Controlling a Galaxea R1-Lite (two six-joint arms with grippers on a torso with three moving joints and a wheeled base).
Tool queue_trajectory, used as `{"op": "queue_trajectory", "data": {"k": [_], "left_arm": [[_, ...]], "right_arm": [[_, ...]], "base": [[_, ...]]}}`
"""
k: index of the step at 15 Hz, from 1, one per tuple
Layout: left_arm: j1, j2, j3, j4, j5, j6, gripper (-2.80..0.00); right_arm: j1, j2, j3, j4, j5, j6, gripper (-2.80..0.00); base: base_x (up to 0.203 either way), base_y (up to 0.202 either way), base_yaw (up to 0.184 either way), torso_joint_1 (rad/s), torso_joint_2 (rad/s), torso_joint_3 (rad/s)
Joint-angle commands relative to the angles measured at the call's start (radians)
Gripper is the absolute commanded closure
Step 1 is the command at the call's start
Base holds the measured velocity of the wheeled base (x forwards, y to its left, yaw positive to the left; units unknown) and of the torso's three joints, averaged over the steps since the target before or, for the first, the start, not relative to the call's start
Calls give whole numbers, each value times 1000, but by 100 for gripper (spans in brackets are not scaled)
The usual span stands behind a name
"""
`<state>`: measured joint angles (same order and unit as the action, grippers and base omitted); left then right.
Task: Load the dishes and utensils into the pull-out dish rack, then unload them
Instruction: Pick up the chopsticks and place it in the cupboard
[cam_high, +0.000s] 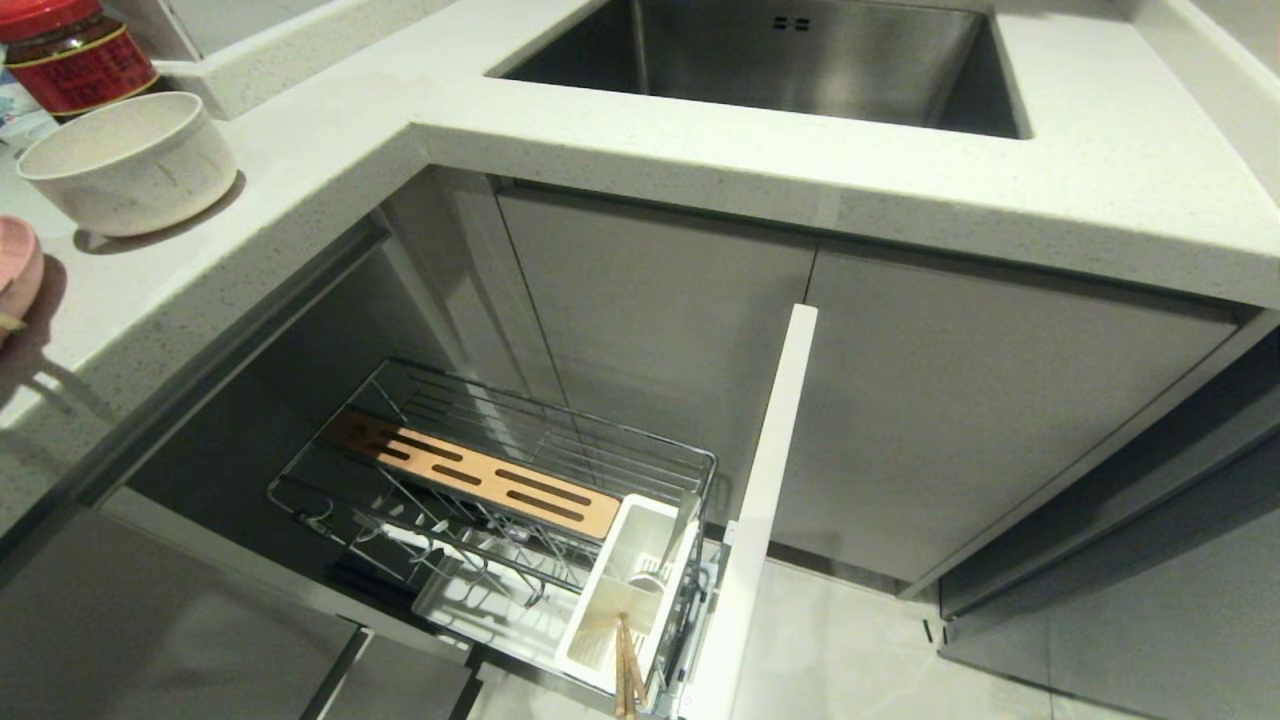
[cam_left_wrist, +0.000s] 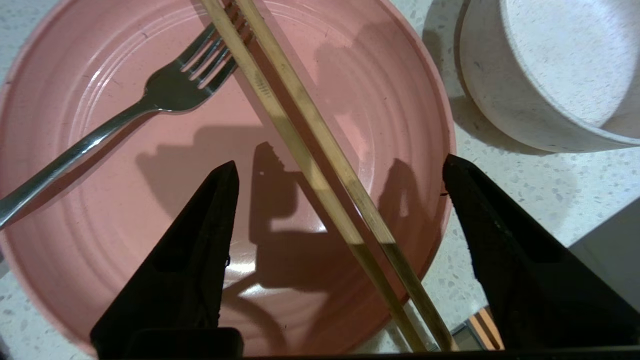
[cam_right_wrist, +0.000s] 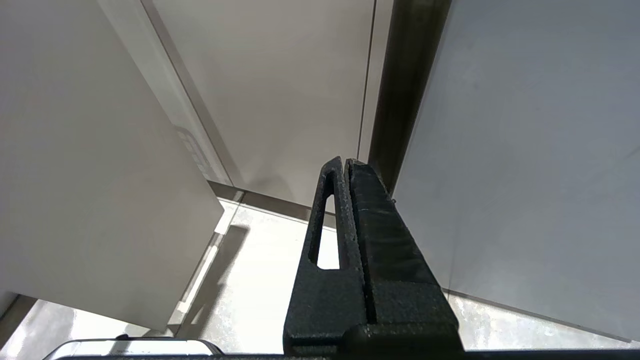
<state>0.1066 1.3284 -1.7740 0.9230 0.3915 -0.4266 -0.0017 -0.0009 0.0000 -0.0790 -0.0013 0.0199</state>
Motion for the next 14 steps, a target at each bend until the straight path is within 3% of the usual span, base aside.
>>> {"op": "queue_trajectory", "data": {"k": [1,14], "left_arm": [[10,25,2,5,3,-3,-280],[31,69,8,5,-11,-4,-280]], "right_arm": [[0,1,27,-1,0,0,0],[0,1,28,-1,0,0,0]], "base": [[0,0,0,0,0,0],[0,0,0,0,0,0]]}}
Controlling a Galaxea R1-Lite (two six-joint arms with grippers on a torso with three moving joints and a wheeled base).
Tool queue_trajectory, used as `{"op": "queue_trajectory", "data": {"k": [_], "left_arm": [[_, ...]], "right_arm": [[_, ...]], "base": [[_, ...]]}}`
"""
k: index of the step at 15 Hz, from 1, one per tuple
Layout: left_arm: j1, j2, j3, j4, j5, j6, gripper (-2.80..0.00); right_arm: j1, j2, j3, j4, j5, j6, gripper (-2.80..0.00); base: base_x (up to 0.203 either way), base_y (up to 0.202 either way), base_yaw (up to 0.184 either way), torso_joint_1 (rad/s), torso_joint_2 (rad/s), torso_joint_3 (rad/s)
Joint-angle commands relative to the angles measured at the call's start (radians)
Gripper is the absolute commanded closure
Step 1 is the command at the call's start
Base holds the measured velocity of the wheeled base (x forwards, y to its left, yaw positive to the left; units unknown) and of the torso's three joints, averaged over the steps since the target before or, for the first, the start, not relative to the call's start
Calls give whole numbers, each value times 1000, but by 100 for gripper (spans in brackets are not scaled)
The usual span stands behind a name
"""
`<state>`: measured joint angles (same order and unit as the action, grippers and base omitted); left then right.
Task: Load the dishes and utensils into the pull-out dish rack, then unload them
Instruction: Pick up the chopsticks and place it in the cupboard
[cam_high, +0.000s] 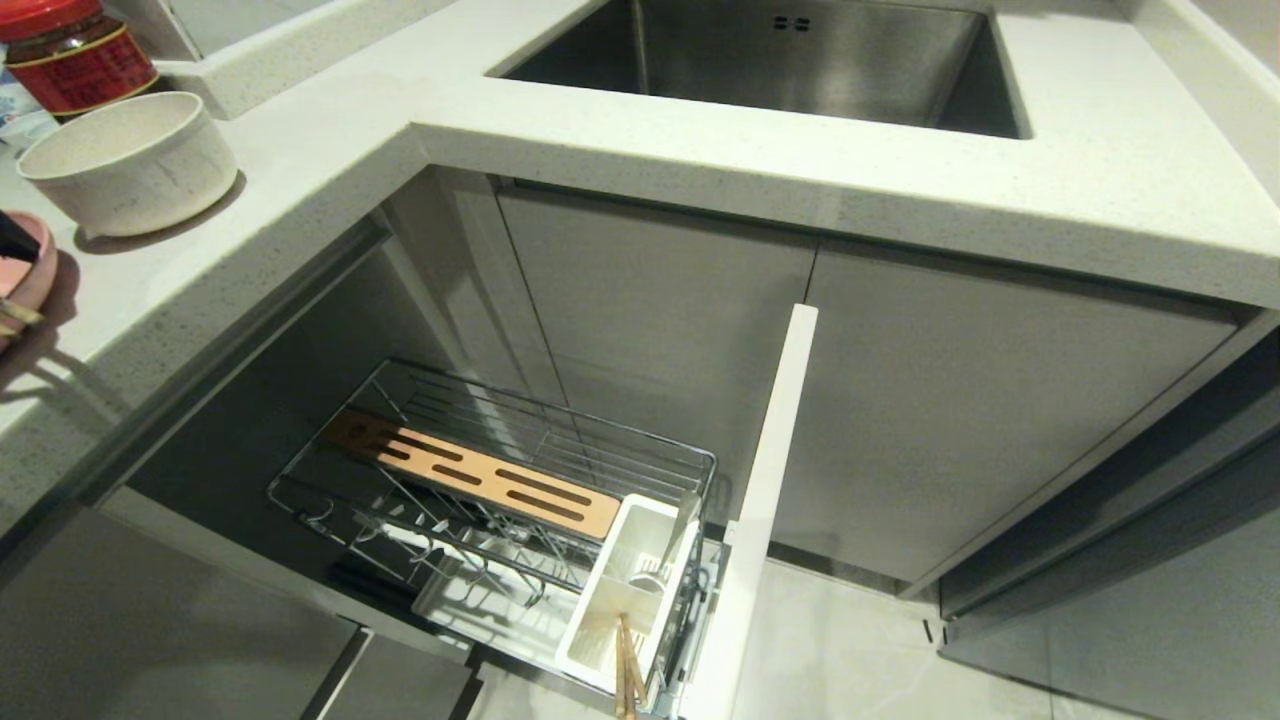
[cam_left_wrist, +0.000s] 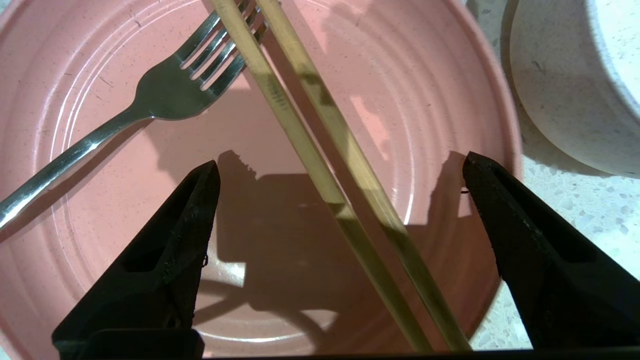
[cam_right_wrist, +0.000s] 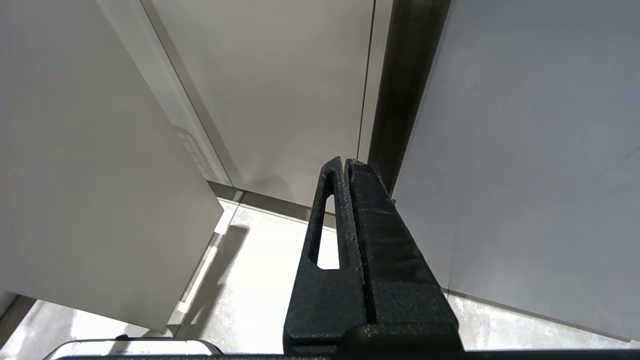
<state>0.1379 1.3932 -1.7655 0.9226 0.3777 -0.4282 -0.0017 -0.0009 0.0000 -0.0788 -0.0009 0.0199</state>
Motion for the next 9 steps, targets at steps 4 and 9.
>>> {"op": "queue_trajectory", "data": {"k": [4,9], "left_arm": [[2,4,-2,4,3,-4,0],[0,5,-3,4,1,-4,0]], "right_arm": [[0,1,26,-1,-1,0,0],[0,1,26,-1,-1,0,0]], "base": [[0,0,0,0,0,0],[0,0,0,0,0,0]]}}
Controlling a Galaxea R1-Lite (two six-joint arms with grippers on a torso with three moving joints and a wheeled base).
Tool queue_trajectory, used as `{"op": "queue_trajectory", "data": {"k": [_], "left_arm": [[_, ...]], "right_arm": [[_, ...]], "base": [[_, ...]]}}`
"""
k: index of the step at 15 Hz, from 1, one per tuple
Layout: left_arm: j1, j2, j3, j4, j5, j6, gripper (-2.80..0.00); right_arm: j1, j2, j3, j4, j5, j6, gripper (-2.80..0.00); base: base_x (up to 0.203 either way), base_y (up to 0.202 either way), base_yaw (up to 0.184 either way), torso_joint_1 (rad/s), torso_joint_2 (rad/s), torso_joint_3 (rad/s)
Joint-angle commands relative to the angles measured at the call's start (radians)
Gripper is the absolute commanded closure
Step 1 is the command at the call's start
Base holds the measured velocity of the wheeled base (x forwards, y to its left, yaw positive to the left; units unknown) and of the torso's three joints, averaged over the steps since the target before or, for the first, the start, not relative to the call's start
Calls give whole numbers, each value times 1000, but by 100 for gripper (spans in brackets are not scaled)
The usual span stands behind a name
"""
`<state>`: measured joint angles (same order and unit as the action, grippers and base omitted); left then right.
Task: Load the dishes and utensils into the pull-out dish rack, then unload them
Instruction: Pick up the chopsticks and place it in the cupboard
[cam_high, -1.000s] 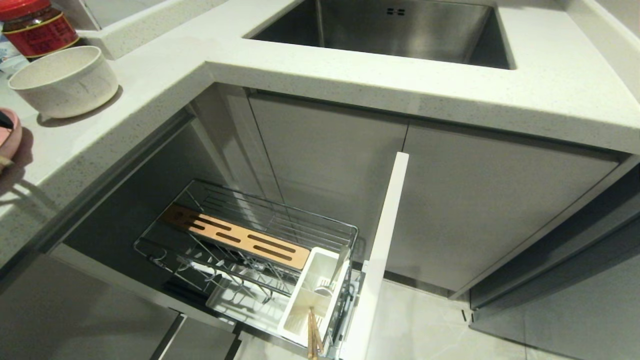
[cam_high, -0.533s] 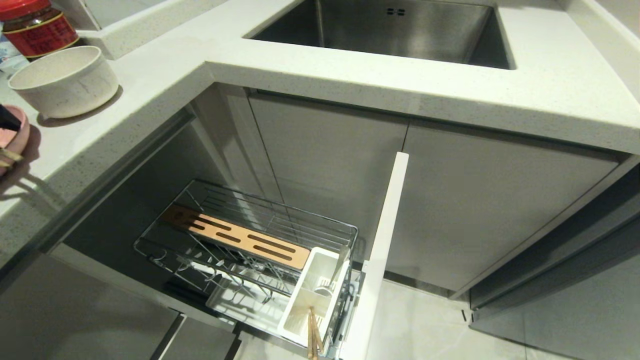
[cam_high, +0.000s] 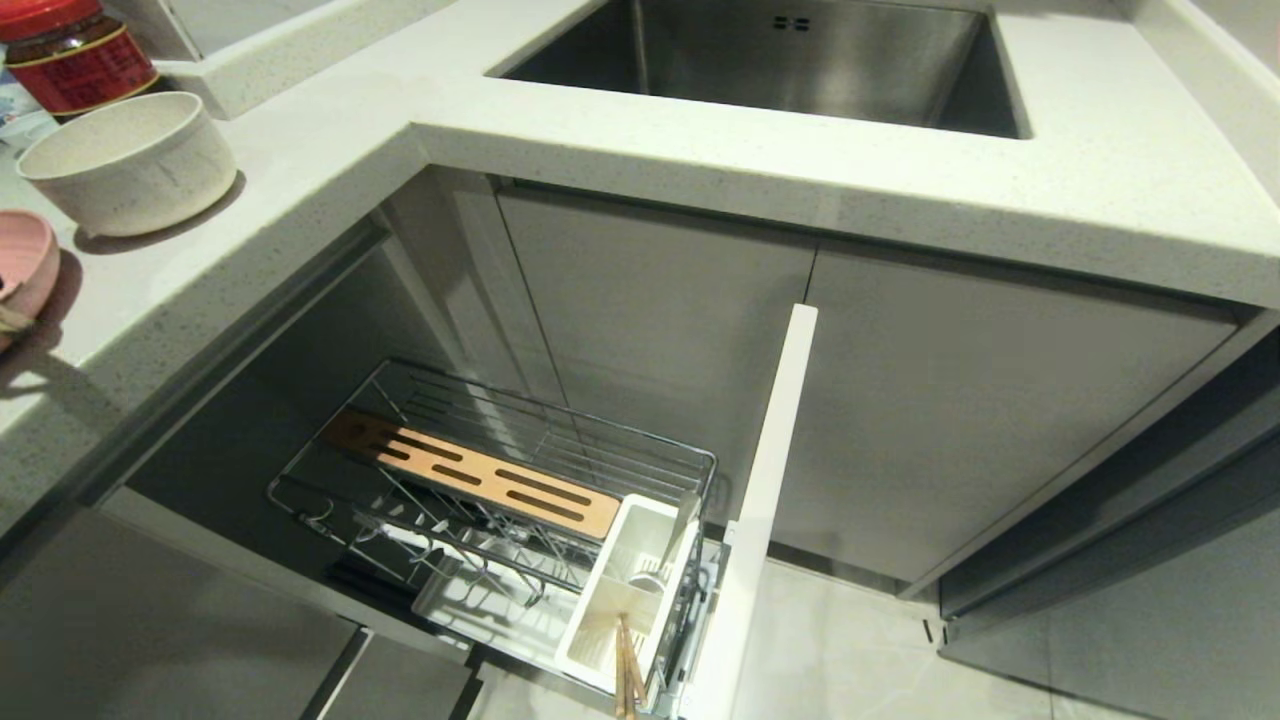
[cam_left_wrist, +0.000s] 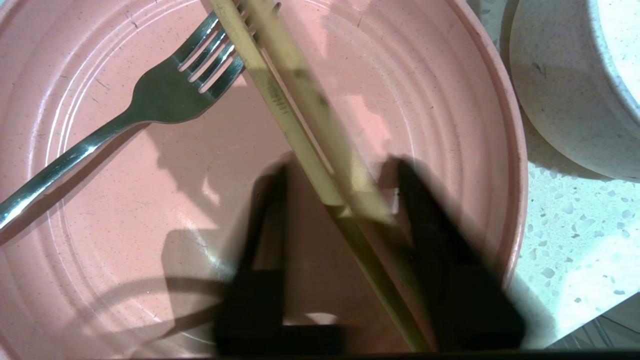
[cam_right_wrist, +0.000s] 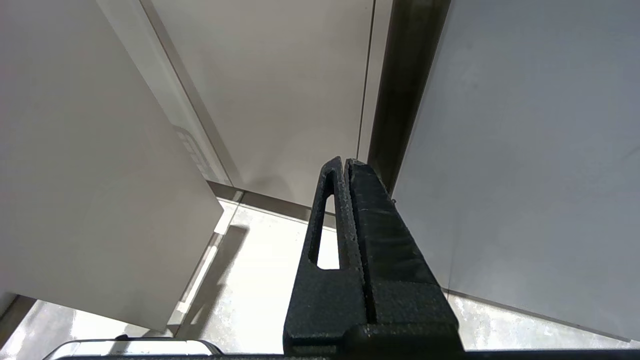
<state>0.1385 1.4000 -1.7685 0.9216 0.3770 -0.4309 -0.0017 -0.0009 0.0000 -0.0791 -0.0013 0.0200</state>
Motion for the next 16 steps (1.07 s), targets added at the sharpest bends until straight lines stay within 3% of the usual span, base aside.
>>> {"op": "queue_trajectory", "data": {"k": [1,8,11,13,16], "left_arm": [[1,-3,-1,4,2,-2,0],[3,-49,-31,0,3,-4,0],[-10,-135,-76,-4,-1,-45,0],[-111,-200,-94,-32,-3,-96,0],[-326,-271,-91,-73,-3,-172,0]], "right_arm": [[0,1,27,-1,0,0,0],[0,1,26,-1,1,0,0],[0,1,26,-1,0,0,0],[0,1,27,-1,0,0,0],[0,1,26,-1,0,0,0]], "base": [[0,0,0,0,0,0],[0,0,0,0,0,0],[0,0,0,0,0,0],[0,0,0,0,0,0],[0,0,0,0,0,0]]}}
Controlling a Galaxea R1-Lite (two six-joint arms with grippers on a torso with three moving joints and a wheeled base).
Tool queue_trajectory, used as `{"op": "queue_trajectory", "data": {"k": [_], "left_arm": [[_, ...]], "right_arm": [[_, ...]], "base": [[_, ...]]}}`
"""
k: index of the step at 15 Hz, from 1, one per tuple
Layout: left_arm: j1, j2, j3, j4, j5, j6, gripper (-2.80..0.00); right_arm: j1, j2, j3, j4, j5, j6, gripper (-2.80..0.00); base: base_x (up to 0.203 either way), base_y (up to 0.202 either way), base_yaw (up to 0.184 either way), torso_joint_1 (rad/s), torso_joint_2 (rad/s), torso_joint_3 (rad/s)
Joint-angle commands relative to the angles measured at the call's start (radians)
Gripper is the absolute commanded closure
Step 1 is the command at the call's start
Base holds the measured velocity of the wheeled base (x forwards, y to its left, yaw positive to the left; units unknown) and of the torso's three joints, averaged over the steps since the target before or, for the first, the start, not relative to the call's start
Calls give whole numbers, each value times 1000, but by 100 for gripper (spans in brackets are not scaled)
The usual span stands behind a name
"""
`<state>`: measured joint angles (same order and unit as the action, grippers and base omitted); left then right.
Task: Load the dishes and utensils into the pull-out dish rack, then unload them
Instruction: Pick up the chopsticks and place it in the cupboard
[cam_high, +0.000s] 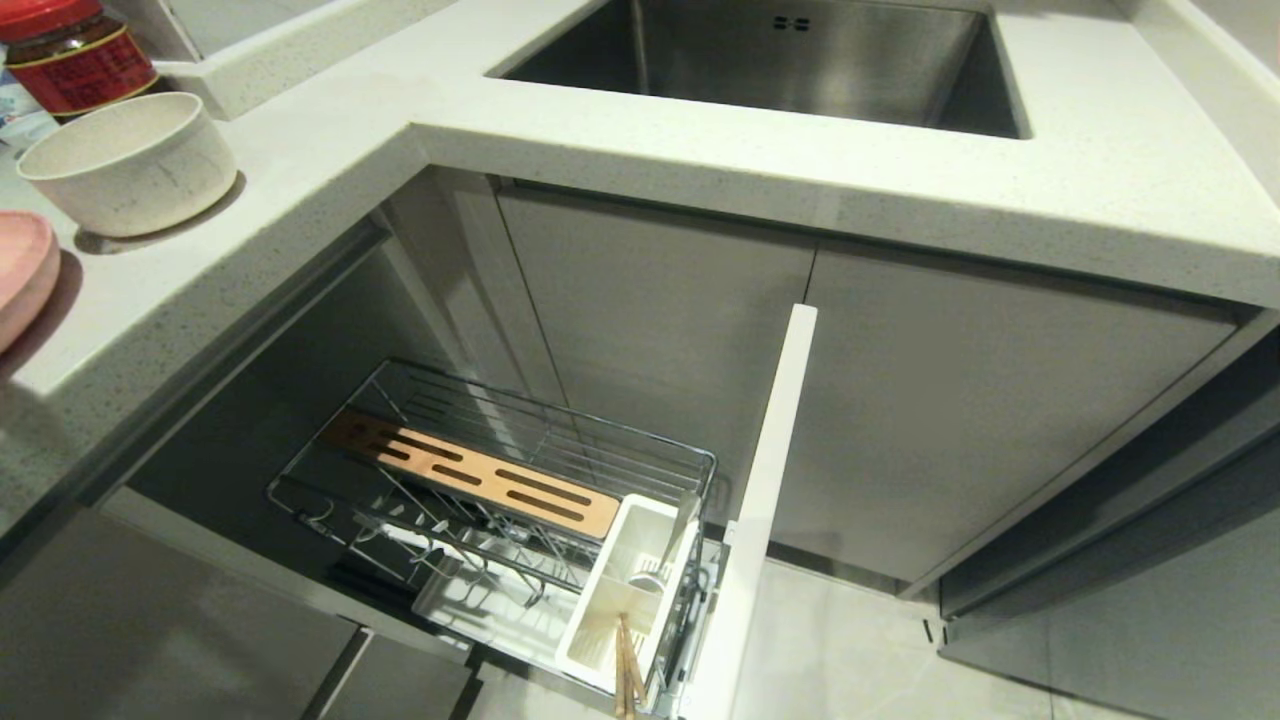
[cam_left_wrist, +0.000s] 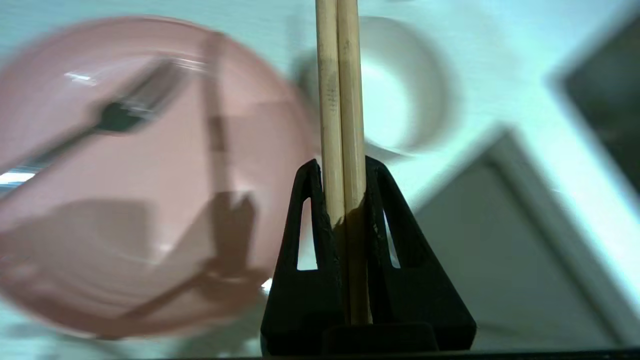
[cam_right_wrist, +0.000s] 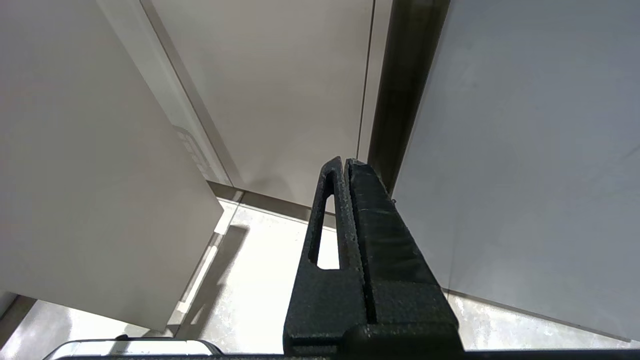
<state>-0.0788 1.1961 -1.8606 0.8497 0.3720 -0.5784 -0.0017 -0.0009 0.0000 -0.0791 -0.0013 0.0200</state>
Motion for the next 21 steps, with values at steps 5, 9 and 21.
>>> {"op": "queue_trajectory", "data": {"k": [5,9,21], "left_arm": [[-417,-117,67,-4,-64,-97,0],[-505,-75,118,144,-354,-98,0],[-642,166,258,521,-488,89,0]], "right_arm": [[0,1,27,-1,0,0,0],[0,1,26,-1,0,0,0],[0,1,27,-1,0,0,0]], "base": [[0,0,0,0,0,0],[0,0,0,0,0,0],[0,0,0,0,0,0]]}}
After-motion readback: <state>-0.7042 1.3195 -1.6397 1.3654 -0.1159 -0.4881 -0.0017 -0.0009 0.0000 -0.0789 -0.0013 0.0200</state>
